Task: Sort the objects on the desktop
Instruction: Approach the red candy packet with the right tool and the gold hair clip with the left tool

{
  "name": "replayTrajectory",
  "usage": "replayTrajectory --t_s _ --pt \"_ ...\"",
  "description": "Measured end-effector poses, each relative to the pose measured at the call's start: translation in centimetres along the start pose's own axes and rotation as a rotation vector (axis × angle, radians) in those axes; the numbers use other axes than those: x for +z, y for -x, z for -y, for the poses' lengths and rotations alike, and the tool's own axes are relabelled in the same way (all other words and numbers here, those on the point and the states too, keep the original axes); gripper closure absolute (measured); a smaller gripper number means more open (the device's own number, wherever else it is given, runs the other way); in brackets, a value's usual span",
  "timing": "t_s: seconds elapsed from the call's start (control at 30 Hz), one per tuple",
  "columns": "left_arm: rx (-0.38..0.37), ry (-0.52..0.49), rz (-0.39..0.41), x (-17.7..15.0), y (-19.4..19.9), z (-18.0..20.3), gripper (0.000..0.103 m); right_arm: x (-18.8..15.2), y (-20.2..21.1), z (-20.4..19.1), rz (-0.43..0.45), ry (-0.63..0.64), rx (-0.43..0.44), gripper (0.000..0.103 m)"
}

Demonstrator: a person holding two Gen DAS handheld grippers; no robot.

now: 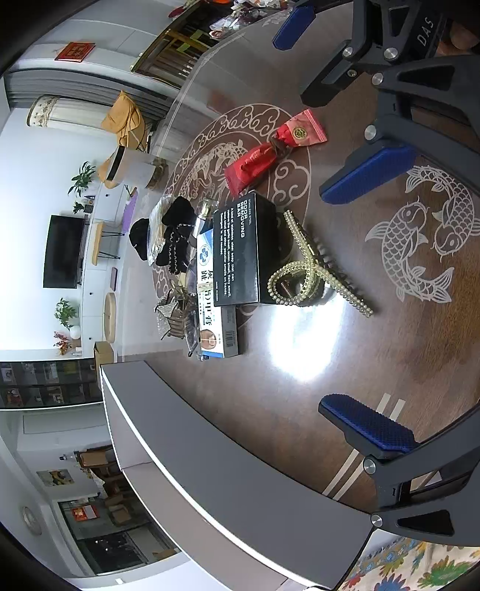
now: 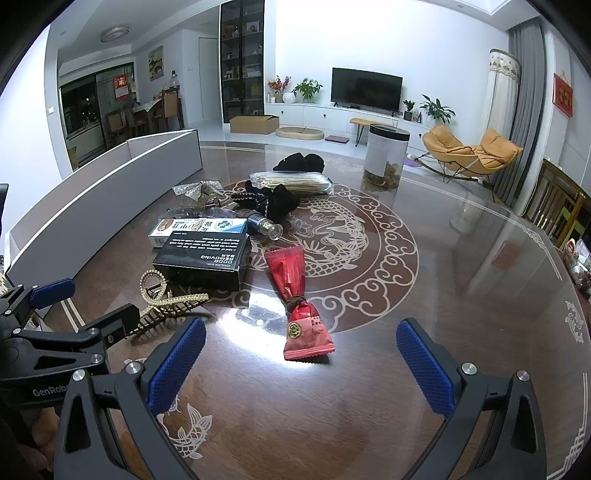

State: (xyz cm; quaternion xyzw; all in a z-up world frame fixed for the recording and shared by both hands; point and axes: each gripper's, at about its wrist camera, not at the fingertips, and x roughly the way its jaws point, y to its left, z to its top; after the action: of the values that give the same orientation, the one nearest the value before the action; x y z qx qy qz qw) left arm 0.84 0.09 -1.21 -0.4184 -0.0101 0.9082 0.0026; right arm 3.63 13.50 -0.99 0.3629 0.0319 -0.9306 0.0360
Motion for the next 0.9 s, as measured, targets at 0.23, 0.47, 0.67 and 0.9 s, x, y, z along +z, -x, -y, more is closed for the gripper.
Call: replayTrajectory --t_s 0.23,0.47,0.67,0.9 --pt "-0.010 -0.001 -0.022 0.0 -0.5 -0.1 0.000 0.1 -0.6 0.0 -0.008 0.000 0.002 0.000" --pt "-0.009 -0.007 -0.057 -0.1 -1.3 0.0 0.000 0.2 -2.2 0.6 -0.042 -0.007 0.000 0.000" --pt "-0.004 -0.026 -0.096 -0.2 -2.1 0.3 0.000 0.1 -3.5 0.9 -0.074 0.008 0.001 0.000" --pt "-0.011 -0.015 -0.139 -0.2 -3.2 0.0 0.000 -0.3 -5.3 1.8 -0.129 -0.027 0.030 0.000"
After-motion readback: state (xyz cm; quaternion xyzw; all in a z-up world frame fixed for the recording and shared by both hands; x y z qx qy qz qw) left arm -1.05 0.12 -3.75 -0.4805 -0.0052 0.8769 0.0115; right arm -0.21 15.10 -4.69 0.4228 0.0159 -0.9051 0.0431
